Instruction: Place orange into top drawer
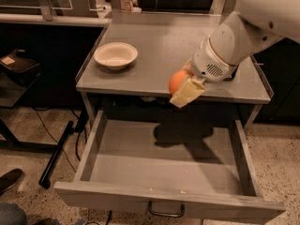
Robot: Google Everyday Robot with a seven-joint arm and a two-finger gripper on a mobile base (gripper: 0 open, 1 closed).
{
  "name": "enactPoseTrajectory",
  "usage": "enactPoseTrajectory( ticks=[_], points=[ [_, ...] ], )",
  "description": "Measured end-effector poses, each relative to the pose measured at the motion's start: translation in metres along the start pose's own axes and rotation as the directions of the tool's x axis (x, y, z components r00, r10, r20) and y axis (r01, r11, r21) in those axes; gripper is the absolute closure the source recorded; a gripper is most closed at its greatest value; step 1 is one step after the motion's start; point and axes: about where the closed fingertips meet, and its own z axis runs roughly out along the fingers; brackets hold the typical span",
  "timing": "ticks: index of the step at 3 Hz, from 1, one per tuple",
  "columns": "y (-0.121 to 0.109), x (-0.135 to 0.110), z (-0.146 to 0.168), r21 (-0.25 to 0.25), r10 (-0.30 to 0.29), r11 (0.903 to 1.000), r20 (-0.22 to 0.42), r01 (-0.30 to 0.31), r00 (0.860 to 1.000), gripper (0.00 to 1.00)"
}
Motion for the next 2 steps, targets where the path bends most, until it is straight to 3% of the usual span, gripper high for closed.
enactPoseTrajectory(
  ticks=[1,2],
  points=[
    [0.026,0.026,0.016,-0.048,0.086,0.9951,0.003,-0.086,0.996,1.00],
    [0.059,0.059,0.047,-0.120,0.188,0.9751,0.002,-0.186,0.982,1.00]
  ],
)
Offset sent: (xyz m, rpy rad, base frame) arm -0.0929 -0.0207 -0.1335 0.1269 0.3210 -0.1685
